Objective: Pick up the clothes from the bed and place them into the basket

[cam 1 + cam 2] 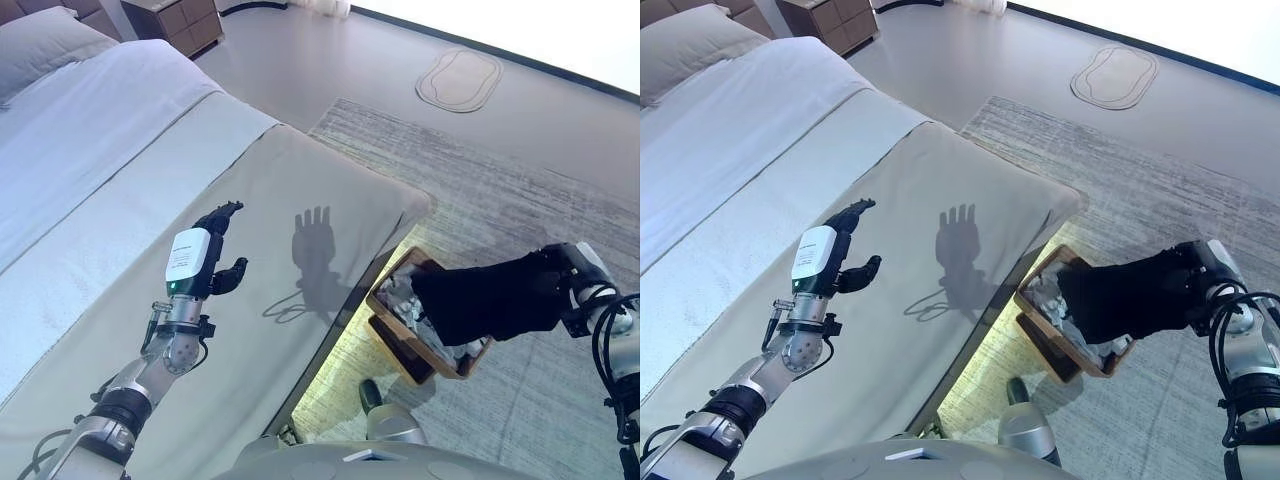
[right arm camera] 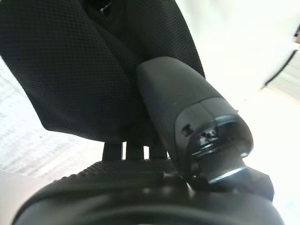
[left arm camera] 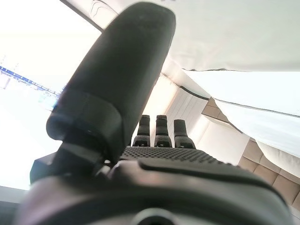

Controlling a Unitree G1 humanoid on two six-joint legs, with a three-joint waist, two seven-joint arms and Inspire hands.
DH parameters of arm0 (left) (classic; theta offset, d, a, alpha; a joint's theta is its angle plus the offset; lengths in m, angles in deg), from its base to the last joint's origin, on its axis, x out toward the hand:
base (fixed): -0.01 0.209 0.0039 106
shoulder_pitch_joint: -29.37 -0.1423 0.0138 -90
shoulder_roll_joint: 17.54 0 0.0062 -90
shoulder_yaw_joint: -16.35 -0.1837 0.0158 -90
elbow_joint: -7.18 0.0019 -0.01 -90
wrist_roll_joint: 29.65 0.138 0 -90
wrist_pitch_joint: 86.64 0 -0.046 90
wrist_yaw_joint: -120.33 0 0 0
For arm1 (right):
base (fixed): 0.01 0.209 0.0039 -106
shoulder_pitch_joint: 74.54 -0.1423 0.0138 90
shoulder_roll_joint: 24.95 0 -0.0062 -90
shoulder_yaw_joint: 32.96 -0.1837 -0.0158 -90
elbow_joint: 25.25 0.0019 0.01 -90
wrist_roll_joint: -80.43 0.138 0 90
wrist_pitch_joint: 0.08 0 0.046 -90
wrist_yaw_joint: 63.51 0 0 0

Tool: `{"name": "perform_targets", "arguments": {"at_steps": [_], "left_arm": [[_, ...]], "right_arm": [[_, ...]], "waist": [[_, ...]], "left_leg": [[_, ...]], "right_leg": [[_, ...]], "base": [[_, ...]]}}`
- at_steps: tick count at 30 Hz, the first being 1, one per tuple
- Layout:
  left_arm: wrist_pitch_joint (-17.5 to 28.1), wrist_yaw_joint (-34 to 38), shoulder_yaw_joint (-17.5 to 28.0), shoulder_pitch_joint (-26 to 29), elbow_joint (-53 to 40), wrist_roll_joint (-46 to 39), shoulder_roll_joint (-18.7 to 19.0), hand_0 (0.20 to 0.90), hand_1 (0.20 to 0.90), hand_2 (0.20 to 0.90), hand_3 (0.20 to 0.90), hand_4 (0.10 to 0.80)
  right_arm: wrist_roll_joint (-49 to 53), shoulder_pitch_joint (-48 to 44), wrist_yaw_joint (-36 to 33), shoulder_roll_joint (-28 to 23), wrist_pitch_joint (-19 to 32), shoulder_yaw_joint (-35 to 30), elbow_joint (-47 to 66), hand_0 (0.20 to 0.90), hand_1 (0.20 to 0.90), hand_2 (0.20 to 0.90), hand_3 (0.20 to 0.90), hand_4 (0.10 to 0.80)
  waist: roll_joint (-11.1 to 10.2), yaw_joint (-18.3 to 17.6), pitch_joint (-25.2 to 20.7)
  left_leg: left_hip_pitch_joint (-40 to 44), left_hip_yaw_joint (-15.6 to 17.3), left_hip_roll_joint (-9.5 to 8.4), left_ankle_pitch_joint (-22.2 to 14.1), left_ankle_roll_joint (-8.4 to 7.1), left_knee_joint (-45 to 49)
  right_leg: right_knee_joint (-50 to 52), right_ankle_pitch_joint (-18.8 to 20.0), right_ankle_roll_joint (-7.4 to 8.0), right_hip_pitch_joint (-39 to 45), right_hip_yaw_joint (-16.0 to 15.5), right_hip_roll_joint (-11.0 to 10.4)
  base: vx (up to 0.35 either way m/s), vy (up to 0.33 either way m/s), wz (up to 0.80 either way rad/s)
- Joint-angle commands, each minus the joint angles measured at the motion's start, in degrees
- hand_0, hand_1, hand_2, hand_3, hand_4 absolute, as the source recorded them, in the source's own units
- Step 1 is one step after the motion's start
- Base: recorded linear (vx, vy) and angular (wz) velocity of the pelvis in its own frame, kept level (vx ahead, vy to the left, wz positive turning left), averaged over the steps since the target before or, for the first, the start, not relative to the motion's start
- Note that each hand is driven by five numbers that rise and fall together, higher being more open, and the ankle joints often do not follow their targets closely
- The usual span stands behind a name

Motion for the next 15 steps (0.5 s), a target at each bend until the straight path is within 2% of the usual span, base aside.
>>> {"name": "perform_targets", "arguments": {"at_steps": [1, 2, 4, 5, 6, 15], "left_arm": [[2.3, 2.6, 0.7, 5.7, -2.3, -2.6, 1.5, 0.900, 0.900, 0.900, 0.900, 0.800], [2.3, 2.4, 0.7, 5.8, -2.3, -2.8, 1.6, 0.900, 0.900, 0.900, 0.900, 0.800], [2.2, 2.0, 0.7, 5.9, -2.4, -2.7, 1.5, 0.900, 0.900, 0.900, 0.900, 0.800], [2.0, 1.8, 0.5, 5.9, -2.7, -2.8, 1.6, 0.900, 0.900, 0.900, 0.900, 0.800], [2.0, 1.5, 0.6, 5.8, -2.9, -3.1, 1.8, 0.900, 0.900, 0.900, 0.900, 0.800], [2.1, 1.6, 0.6, 5.4, -3.3, -2.6, 1.8, 0.900, 0.900, 0.900, 0.900, 0.800]], "right_arm": [[-1.0, -6.5, -3.7, -3.2, 4.7, 0.3, -0.9, 0.309, 0.309, 0.309, 0.211, 0.111], [-1.0, -6.5, -3.5, -3.1, 5.0, 0.6, -1.2, 0.404, 0.404, 0.404, 0.321, 0.221], [-1.1, -6.8, -3.6, -2.6, 5.3, 1.4, -1.8, 0.408, 0.408, 0.408, 0.326, 0.226], [-1.5, -7.0, -3.7, -2.5, 5.3, 1.6, -2.0, 0.556, 0.556, 0.556, 0.499, 0.399], [-2.3, -7.0, -4.0, -2.5, 5.2, 1.6, -2.1, 0.900, 0.900, 0.900, 0.900, 0.800], [-3.0, -6.8, -5.2, -1.4, 5.7, 2.6, -1.8, 0.900, 0.900, 0.900, 0.900, 0.800]], "waist": [[-0.2, 2.3, -4.8], [-0.1, 2.4, -4.8], [0.1, 2.7, -4.6], [0.2, 2.8, -4.6], [0.3, 2.9, -4.6], [0.4, 3.4, -4.3]], "left_leg": [[4.3, -1.2, 1.48, -8.9, -1.35, 2.9], [4.3, -1.3, 1.45, -8.9, -1.38, 2.8], [4.4, -1.6, 1.38, -8.7, -1.47, 2.5], [4.4, -1.6, 1.37, -8.7, -1.49, 2.4], [4.4, -1.7, 1.36, -8.6, -1.52, 2.4], [4.3, -2.4, 1.16, -8.4, -1.45, 1.9]], "right_leg": [[4.9, 0.2, 0.85, -5.7, -0.4, 1.6], [4.8, 0.2, 0.87, -5.6, -0.5, 1.5], [4.7, 0.2, 0.87, -5.4, -0.8, 1.4], [4.6, 0.2, 0.89, -5.3, -0.9, 1.4], [4.6, 0.2, 0.93, -5.3, -1.0, 1.3], [4.2, 0.4, 1.07, -5.2, -1.3, 1.1]], "base": [[0.001, -0.023, 0.05], [0.001, -0.019, 0.05], [-0.003, -0.029, 0.03], [0.000, 0.000, 0.00], [0.000, 0.000, 0.00], [-0.001, 0.001, 0.01]]}}
